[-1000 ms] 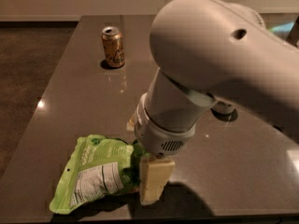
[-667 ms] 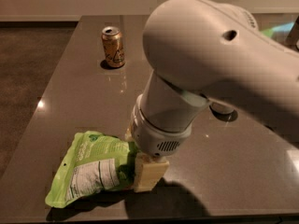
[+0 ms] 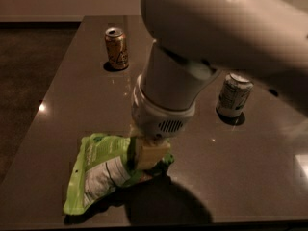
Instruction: Move green rice chip bag near orange can
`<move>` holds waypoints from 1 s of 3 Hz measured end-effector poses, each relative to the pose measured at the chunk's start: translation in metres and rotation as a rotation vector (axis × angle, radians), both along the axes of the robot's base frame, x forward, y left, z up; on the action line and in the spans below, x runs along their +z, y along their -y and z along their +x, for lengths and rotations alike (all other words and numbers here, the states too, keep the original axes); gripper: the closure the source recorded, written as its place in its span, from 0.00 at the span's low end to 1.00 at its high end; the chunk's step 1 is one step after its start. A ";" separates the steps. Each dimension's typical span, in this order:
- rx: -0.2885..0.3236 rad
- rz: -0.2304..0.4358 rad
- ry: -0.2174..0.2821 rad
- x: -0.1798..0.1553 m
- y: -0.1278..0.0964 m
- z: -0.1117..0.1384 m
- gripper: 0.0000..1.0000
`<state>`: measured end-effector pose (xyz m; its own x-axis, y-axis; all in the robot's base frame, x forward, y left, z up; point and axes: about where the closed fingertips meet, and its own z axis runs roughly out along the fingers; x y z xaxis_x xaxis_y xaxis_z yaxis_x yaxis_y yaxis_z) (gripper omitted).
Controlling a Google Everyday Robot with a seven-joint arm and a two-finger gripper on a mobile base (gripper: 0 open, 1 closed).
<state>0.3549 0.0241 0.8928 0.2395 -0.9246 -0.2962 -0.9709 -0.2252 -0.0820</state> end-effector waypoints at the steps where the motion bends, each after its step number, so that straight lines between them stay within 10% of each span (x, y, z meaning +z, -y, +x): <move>1: -0.026 0.023 0.025 0.027 -0.002 0.028 1.00; 3: -0.099 0.091 0.046 0.053 -0.024 0.095 1.00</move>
Offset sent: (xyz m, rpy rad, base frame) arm 0.1066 0.0199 0.0624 0.1085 -0.0303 -0.1097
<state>0.4503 0.0485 0.9461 0.1640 -0.9142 -0.3707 -0.9827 -0.1185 -0.1425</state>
